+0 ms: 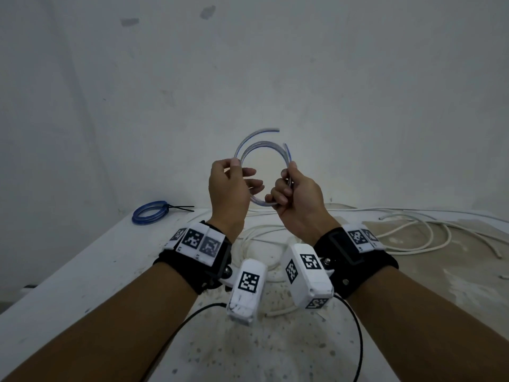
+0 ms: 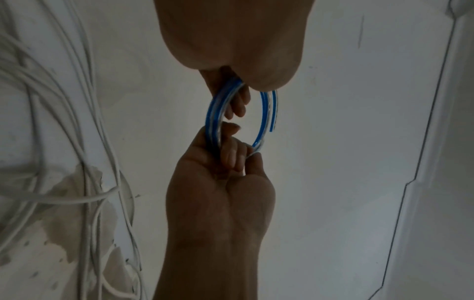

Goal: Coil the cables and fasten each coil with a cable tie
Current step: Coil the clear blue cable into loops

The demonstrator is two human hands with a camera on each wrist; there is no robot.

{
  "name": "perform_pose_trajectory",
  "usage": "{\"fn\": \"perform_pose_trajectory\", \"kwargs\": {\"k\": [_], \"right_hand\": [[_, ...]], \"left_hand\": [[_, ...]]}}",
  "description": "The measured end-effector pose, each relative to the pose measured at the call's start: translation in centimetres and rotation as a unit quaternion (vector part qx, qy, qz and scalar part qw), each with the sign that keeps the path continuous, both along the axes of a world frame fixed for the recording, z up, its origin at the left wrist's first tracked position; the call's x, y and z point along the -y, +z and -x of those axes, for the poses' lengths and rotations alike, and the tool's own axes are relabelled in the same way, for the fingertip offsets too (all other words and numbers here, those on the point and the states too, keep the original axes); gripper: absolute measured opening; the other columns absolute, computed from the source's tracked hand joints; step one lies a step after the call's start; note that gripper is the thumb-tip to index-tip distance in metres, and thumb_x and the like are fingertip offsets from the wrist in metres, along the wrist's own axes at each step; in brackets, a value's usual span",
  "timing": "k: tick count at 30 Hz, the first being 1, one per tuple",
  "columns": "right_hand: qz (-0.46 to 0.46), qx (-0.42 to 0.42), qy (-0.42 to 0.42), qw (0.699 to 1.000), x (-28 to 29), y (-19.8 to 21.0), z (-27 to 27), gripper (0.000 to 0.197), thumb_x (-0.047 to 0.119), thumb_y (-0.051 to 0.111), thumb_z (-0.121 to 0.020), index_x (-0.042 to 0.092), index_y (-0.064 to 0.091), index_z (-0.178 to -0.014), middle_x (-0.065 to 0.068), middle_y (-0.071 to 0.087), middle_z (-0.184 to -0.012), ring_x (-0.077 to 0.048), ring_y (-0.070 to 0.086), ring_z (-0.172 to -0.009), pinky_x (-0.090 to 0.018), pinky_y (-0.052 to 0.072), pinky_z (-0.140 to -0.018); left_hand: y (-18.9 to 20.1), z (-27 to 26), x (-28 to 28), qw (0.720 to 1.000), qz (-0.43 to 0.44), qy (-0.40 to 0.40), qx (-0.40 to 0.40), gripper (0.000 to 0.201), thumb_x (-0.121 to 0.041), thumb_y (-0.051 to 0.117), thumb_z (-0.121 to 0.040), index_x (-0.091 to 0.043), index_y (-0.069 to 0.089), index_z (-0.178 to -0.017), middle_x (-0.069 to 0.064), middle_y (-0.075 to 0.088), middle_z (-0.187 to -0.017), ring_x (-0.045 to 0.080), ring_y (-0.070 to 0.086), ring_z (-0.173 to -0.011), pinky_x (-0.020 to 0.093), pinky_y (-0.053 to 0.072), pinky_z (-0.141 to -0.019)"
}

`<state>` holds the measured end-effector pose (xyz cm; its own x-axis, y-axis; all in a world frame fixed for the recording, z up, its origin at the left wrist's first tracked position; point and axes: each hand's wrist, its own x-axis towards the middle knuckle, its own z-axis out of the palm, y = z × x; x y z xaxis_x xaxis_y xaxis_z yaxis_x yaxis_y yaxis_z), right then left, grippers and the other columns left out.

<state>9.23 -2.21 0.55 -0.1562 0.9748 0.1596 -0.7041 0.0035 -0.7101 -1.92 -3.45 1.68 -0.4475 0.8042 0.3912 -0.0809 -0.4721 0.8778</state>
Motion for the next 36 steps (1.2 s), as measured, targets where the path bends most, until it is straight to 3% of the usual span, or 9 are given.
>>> {"fn": "perform_pose_trajectory", "kwargs": {"k": [3,8,14,18,21,24,28,32,36], "right_hand": [[0.004,0.001,0.008,1.0,0.1,-0.7,0.2,0.037,0.033,0.043,-0.104,0.014,0.046,-0.073,0.002,0.026,-0.05,-0.013,0.024,-0.04,-0.028,0.041,-0.051],[-0.003,-0.007,0.044,0.999,0.0,-1.1,0.2,0.038,0.035,0.042,-0.104,0.014,0.047,-0.072,0.002,0.026,-0.05,-0.013,0.025,-0.041,-0.028,0.042,-0.054],[-0.001,0.021,0.064,0.998,-0.3,-1.7,0.1,0.037,0.031,0.045,-0.103,0.013,0.048,-0.071,0.001,0.025,-0.049,-0.014,0.025,-0.04,-0.03,0.045,-0.056],[0.007,0.031,0.06,0.998,-0.3,-2.0,0.1,0.036,0.03,0.047,-0.102,0.013,0.049,-0.07,0.001,0.024,-0.05,-0.014,0.026,-0.04,-0.029,0.047,-0.054],[0.01,0.038,0.061,0.997,-0.4,-2.2,0.0,0.035,0.03,0.051,-0.1,0.011,0.052,-0.071,0.001,0.024,-0.051,-0.014,0.026,-0.04,-0.029,0.047,-0.054],[0.013,0.058,0.035,0.998,-0.2,-2.3,-0.2,0.028,0.027,0.054,-0.098,0.006,0.062,-0.083,0.002,0.028,-0.052,-0.013,0.027,-0.041,-0.028,0.042,-0.053],[0.006,0.084,-0.015,0.996,-0.4,-2.2,-0.5,0.018,0.019,0.054,-0.098,0.012,0.067,-0.108,0.002,0.042,-0.058,-0.011,0.03,-0.044,-0.023,0.034,-0.044],[-0.011,0.113,-0.029,0.993,-0.6,-2.2,-0.4,0.012,0.014,0.055,-0.098,0.016,0.067,-0.101,0.0,0.049,-0.062,-0.01,0.03,-0.044,-0.023,0.028,-0.043],[-0.02,0.165,-0.036,0.985,-0.6,-2.2,-0.8,0.016,0.015,0.056,-0.097,0.017,0.072,-0.102,0.001,0.051,-0.062,-0.011,0.031,-0.046,-0.023,0.03,-0.044]], "left_hand": [[0.3,0.2,-0.4,0.998,-0.018,0.025,-0.061,0.019,-0.021,0.043,-0.103,-0.008,0.057,-0.104,0.007,0.07,-0.083,0.013,0.054,-0.046,0.029,0.051,-0.049],[0.8,0.9,-0.4,0.992,-0.017,0.033,-0.121,0.02,-0.02,0.049,-0.1,-0.013,0.067,-0.104,0.003,0.072,-0.085,0.015,0.062,-0.05,0.028,0.053,-0.048],[0.7,2.4,-1.3,0.993,0.016,0.033,-0.111,0.029,-0.019,0.056,-0.095,-0.013,0.068,-0.069,0.003,0.056,-0.06,0.016,0.049,-0.043,0.034,0.053,-0.053],[0.2,2.7,-1.0,0.98,-0.037,0.034,-0.194,0.022,-0.032,0.057,-0.097,-0.02,0.075,-0.094,-0.001,0.067,-0.074,0.013,0.046,-0.041,0.026,0.043,-0.045],[0.3,3.3,-1.0,0.954,-0.072,0.037,-0.288,0.028,-0.034,0.057,-0.097,-0.02,0.071,-0.117,-0.002,0.072,-0.076,0.01,0.047,-0.045,0.028,0.045,-0.049],[0.7,4.0,-0.8,0.933,-0.062,0.016,-0.353,0.025,-0.028,0.052,-0.1,-0.019,0.073,-0.109,-0.003,0.061,-0.057,0.014,0.052,-0.039,0.028,0.047,-0.047],[0.8,4.5,-0.9,0.918,-0.045,-0.025,-0.394,0.024,-0.02,0.048,-0.101,-0.013,0.07,-0.108,-0.005,0.07,-0.083,0.017,0.055,-0.041,0.026,0.046,-0.045],[0.7,4.7,-1.0,0.921,-0.035,-0.055,-0.384,0.025,-0.018,0.049,-0.101,-0.013,0.068,-0.116,-0.001,0.06,-0.077,0.014,0.051,-0.043,0.024,0.045,-0.044],[0.7,5.0,-1.0,0.927,-0.013,-0.096,-0.362,0.023,-0.01,0.045,-0.102,-0.008,0.066,-0.11,0.002,0.07,-0.089,0.013,0.057,-0.051,0.025,0.048,-0.047]]}}
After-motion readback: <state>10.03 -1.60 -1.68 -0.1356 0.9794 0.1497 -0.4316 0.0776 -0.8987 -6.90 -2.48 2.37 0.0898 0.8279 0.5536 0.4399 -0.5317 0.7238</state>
